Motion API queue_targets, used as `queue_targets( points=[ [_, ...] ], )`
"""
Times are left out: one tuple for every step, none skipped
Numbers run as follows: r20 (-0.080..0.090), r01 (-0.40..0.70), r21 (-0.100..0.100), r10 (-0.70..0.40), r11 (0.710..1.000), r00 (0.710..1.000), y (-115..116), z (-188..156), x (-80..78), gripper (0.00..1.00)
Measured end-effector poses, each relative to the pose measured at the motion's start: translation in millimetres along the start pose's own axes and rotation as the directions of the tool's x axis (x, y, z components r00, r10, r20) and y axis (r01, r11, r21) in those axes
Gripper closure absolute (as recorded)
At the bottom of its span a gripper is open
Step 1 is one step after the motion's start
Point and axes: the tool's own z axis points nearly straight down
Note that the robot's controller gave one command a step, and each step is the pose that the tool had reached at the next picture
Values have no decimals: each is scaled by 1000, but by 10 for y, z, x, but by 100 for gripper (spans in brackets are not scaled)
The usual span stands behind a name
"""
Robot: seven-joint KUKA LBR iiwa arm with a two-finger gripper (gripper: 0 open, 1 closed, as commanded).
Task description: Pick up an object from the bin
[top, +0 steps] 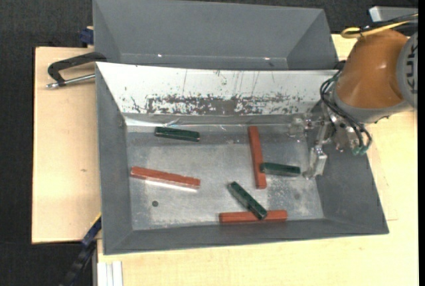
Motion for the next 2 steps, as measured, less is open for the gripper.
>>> queue_targets(
  points=[
    [-5, -241, 0, 241, 971, 970, 162, 389, 44, 100],
    [-5, -241, 0, 241, 970, 970, 161, 389, 44, 100]
  ],
)
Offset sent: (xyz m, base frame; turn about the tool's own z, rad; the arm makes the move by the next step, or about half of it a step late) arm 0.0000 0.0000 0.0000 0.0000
